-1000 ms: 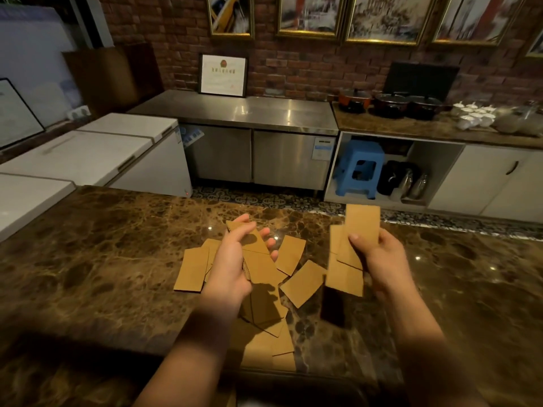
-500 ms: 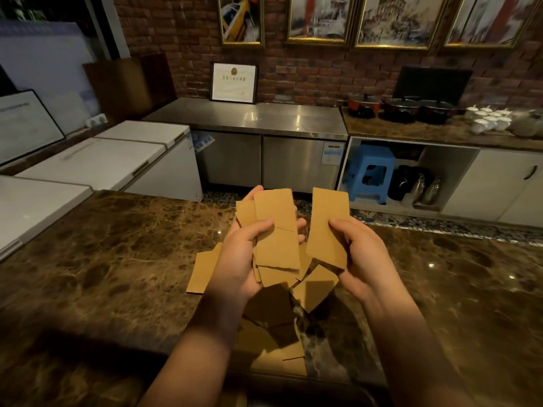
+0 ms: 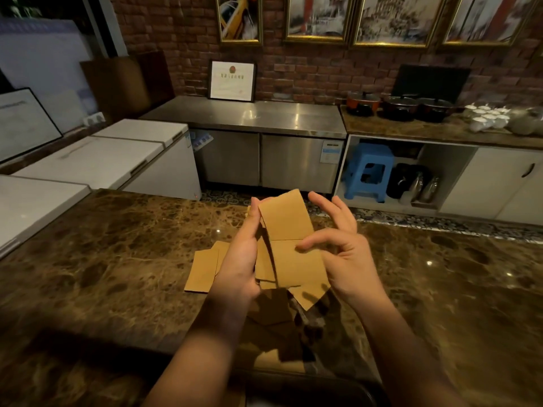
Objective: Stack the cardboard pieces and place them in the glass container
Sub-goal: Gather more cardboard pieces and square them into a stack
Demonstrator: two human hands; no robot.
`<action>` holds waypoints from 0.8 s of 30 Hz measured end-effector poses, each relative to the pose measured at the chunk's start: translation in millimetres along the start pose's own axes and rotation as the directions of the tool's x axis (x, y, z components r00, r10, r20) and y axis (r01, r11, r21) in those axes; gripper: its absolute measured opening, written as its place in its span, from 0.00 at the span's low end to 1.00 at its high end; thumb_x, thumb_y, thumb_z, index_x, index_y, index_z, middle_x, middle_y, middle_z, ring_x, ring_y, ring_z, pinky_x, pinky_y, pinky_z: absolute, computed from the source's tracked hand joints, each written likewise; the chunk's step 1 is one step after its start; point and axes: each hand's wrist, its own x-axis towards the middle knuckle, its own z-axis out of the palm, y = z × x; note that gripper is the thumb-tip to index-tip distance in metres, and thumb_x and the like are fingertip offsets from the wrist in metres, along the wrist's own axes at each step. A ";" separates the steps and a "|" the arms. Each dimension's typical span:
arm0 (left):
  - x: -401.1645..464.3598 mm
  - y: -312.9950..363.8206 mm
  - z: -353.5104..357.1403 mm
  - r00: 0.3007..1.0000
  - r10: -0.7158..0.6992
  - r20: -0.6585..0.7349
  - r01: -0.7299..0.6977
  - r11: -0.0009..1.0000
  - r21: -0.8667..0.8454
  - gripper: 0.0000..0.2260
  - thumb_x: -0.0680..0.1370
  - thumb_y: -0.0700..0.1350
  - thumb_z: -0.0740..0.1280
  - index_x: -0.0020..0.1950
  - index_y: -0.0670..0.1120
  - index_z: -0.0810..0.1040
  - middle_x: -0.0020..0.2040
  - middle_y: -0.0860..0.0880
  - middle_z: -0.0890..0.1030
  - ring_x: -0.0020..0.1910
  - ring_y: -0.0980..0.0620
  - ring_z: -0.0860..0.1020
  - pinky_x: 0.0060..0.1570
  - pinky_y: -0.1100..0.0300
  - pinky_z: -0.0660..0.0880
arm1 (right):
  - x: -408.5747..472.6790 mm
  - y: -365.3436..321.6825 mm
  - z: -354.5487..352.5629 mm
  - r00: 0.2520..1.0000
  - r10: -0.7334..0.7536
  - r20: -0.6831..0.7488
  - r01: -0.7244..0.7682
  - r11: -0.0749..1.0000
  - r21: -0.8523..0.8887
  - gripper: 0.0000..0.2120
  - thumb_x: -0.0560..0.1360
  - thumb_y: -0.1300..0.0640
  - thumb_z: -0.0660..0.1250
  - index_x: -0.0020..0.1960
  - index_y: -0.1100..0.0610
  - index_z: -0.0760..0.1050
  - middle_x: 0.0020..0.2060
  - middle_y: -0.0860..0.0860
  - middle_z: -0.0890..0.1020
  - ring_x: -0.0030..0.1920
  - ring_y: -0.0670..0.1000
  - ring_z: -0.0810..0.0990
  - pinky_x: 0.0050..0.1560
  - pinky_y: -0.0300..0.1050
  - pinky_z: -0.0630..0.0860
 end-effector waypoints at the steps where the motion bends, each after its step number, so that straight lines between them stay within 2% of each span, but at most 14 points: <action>1: -0.6 0.6 -0.4 0.999 0.036 0.022 -0.036 0.999 -0.023 0.28 0.67 0.71 0.65 0.61 0.58 0.82 0.55 0.42 0.86 0.49 0.42 0.86 0.42 0.44 0.82 | 0.7 2.5 3.6 0.999 0.037 -0.005 -0.037 0.998 -0.052 0.29 0.71 0.71 0.73 0.37 0.33 0.83 0.72 0.32 0.70 0.76 0.36 0.52 0.70 0.36 0.49; 3: 0.0 -0.1 -2.6 0.993 0.115 0.027 -0.113 0.992 -0.064 0.28 0.69 0.73 0.61 0.61 0.59 0.81 0.56 0.44 0.86 0.49 0.44 0.86 0.42 0.46 0.82 | 1.0 6.9 10.2 0.996 0.088 -0.012 -0.088 0.991 -0.104 0.32 0.74 0.71 0.70 0.39 0.30 0.82 0.74 0.35 0.67 0.75 0.34 0.51 0.72 0.38 0.48; 4: 0.6 -0.5 -2.7 0.991 0.131 0.037 -0.128 0.988 -0.082 0.26 0.71 0.71 0.62 0.61 0.58 0.81 0.57 0.44 0.86 0.49 0.43 0.86 0.42 0.46 0.82 | 1.3 8.1 13.0 0.995 0.100 0.001 -0.099 0.988 -0.115 0.32 0.76 0.69 0.70 0.39 0.28 0.82 0.74 0.36 0.67 0.74 0.34 0.51 0.71 0.34 0.47; 6: 2.1 -2.8 -2.1 0.993 0.093 0.078 -0.080 0.984 -0.158 0.14 0.76 0.54 0.69 0.61 0.54 0.80 0.58 0.39 0.85 0.51 0.38 0.85 0.45 0.43 0.83 | 2.0 10.3 17.4 0.988 0.110 0.108 -0.095 0.987 -0.133 0.30 0.79 0.64 0.67 0.43 0.26 0.81 0.76 0.36 0.63 0.72 0.31 0.49 0.64 0.21 0.43; 7: 3.5 -5.8 -3.1 0.995 0.071 0.066 -0.057 0.978 -0.200 0.14 0.76 0.43 0.69 0.61 0.53 0.78 0.57 0.37 0.84 0.52 0.36 0.84 0.47 0.42 0.82 | 2.9 12.8 18.0 0.974 0.133 0.184 -0.111 0.986 -0.124 0.28 0.80 0.61 0.66 0.45 0.24 0.80 0.76 0.36 0.61 0.72 0.32 0.48 0.64 0.20 0.43; 9: 8.4 -11.0 -10.1 0.999 0.046 -0.021 -0.050 0.964 -0.260 0.18 0.75 0.34 0.64 0.60 0.51 0.75 0.54 0.37 0.85 0.49 0.36 0.85 0.46 0.41 0.82 | 8.8 23.1 15.1 0.934 0.223 0.278 -0.225 0.974 -0.026 0.23 0.81 0.57 0.63 0.50 0.25 0.79 0.76 0.39 0.61 0.75 0.40 0.53 0.73 0.35 0.51; 10: 9.8 -11.4 -14.7 0.995 0.023 -0.094 -0.050 0.955 -0.293 0.16 0.77 0.34 0.63 0.60 0.51 0.74 0.52 0.37 0.85 0.46 0.38 0.85 0.43 0.42 0.82 | 12.1 32.3 12.6 0.918 0.289 0.272 -0.301 0.954 0.003 0.19 0.81 0.55 0.63 0.52 0.28 0.80 0.76 0.42 0.64 0.74 0.43 0.60 0.73 0.42 0.59; 12: 11.2 -11.3 -29.4 0.977 -0.070 -0.201 -0.007 0.933 -0.359 0.10 0.79 0.41 0.65 0.61 0.46 0.74 0.44 0.40 0.84 0.39 0.42 0.85 0.40 0.46 0.82 | 19.6 58.7 6.3 0.881 0.448 0.153 -0.438 0.894 -0.100 0.10 0.80 0.50 0.65 0.60 0.39 0.77 0.71 0.49 0.72 0.65 0.46 0.73 0.64 0.45 0.72; 14: 10.3 -10.4 -45.5 0.953 -0.154 -0.261 0.040 0.917 -0.396 0.14 0.78 0.46 0.67 0.61 0.42 0.75 0.40 0.42 0.81 0.34 0.45 0.82 0.40 0.49 0.82 | 21.3 93.8 1.0 0.788 0.616 0.026 -0.588 0.764 -0.264 0.26 0.76 0.44 0.71 0.69 0.49 0.69 0.68 0.53 0.75 0.60 0.50 0.77 0.60 0.49 0.76; 15: 11.1 -10.1 -53.6 0.939 -0.184 -0.289 0.048 0.905 -0.422 0.17 0.76 0.45 0.67 0.63 0.42 0.74 0.42 0.42 0.80 0.34 0.45 0.81 0.41 0.50 0.82 | 21.2 110.9 0.5 0.725 0.688 0.009 -0.644 0.683 -0.343 0.36 0.73 0.40 0.73 0.74 0.52 0.64 0.70 0.55 0.74 0.63 0.53 0.76 0.62 0.51 0.75; 17: 11.6 -7.5 -62.4 0.934 -0.200 -0.297 0.047 0.891 -0.452 0.18 0.75 0.42 0.66 0.65 0.46 0.72 0.47 0.41 0.78 0.37 0.45 0.80 0.44 0.49 0.80 | 21.0 135.4 7.1 0.635 0.772 0.037 -0.650 0.559 -0.515 0.52 0.66 0.32 0.74 0.80 0.53 0.54 0.76 0.56 0.68 0.72 0.61 0.69 0.69 0.58 0.70; 18: 12.3 -7.4 -64.0 0.933 -0.202 -0.297 0.049 0.891 -0.452 0.16 0.76 0.40 0.64 0.63 0.49 0.72 0.48 0.40 0.77 0.38 0.44 0.79 0.44 0.50 0.80 | 21.8 144.6 13.0 0.626 0.779 0.038 -0.626 0.531 -0.571 0.57 0.64 0.29 0.73 0.81 0.52 0.51 0.77 0.56 0.66 0.74 0.63 0.66 0.71 0.61 0.67; 21: 14.5 -10.3 -62.0 0.933 -0.203 -0.296 0.050 0.890 -0.454 0.14 0.77 0.37 0.62 0.60 0.51 0.72 0.49 0.38 0.78 0.39 0.42 0.80 0.40 0.50 0.79 | 31.7 161.5 33.4 0.687 0.726 -0.032 -0.566 0.507 -0.650 0.58 0.60 0.24 0.70 0.80 0.50 0.53 0.77 0.55 0.65 0.75 0.65 0.62 0.69 0.66 0.63; 24: 15.2 -12.1 -57.8 0.936 -0.191 -0.295 0.054 0.907 -0.417 0.18 0.76 0.36 0.61 0.63 0.52 0.74 0.49 0.37 0.79 0.38 0.42 0.81 0.39 0.50 0.80 | 51.2 168.5 44.3 0.670 0.741 -0.047 -0.564 0.466 -0.682 0.62 0.58 0.21 0.68 0.81 0.50 0.50 0.78 0.55 0.64 0.76 0.65 0.58 0.70 0.66 0.60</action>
